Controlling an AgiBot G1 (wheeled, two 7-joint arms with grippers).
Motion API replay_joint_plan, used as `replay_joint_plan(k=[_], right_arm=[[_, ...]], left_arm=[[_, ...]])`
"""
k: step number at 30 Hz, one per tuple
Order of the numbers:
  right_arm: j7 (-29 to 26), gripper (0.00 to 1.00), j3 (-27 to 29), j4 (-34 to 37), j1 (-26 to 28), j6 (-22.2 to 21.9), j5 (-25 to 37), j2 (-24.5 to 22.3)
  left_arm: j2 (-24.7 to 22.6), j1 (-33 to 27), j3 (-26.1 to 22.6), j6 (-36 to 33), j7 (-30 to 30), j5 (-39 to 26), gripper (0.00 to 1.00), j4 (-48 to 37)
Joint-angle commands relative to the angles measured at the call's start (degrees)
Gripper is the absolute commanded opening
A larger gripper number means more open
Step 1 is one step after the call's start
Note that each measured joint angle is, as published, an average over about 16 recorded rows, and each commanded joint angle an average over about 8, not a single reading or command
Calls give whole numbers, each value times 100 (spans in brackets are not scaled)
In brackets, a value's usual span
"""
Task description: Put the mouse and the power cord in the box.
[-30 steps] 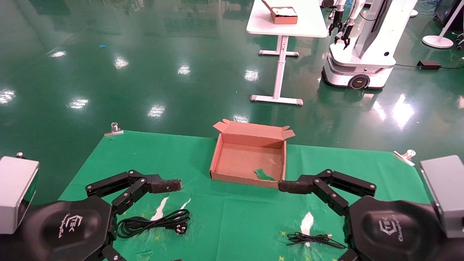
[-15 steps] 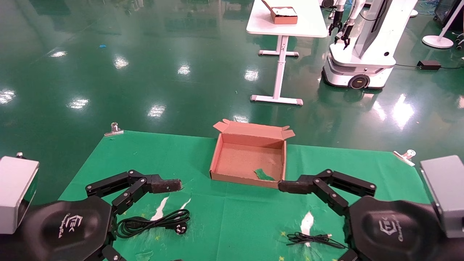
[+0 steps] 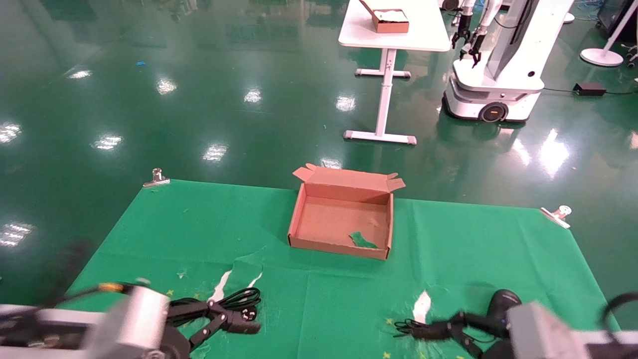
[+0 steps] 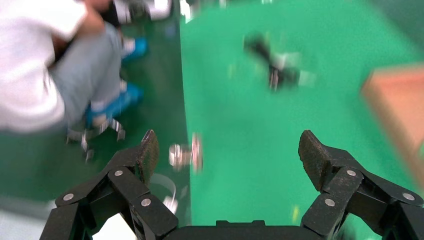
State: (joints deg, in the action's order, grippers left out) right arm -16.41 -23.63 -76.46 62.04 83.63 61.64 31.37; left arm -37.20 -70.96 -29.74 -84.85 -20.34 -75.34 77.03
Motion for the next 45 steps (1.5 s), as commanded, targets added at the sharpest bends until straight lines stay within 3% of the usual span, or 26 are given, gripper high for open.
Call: replay_joint_plan(k=[1, 7, 17, 21, 34, 45], right_arm=[[-145, 100, -186, -50, 61, -46, 465, -35], [-706, 100, -598, -44, 392, -57, 1356, 147], [-719, 100, -778, -25, 500, 58, 1621, 290], [-673, 100, -859, 59, 617, 100, 1770, 407], [-701, 100, -577, 125, 244, -352, 1415, 118], [-700, 100, -557, 73, 184, -411, 1397, 85]], left_arm=[[-121, -304, -303, 1, -304, -723, 100, 23], [-521, -614, -737, 227, -626, -1923, 100, 56], [-670, -712, -861, 284, -704, -2289, 100, -65], [-921, -808, -1040, 393, -918, -2802, 100, -247], [-2204, -1239, -1724, 977, -1852, -4876, 100, -1335], [-2552, -1376, -1865, 1229, -2003, -5360, 100, -1864]])
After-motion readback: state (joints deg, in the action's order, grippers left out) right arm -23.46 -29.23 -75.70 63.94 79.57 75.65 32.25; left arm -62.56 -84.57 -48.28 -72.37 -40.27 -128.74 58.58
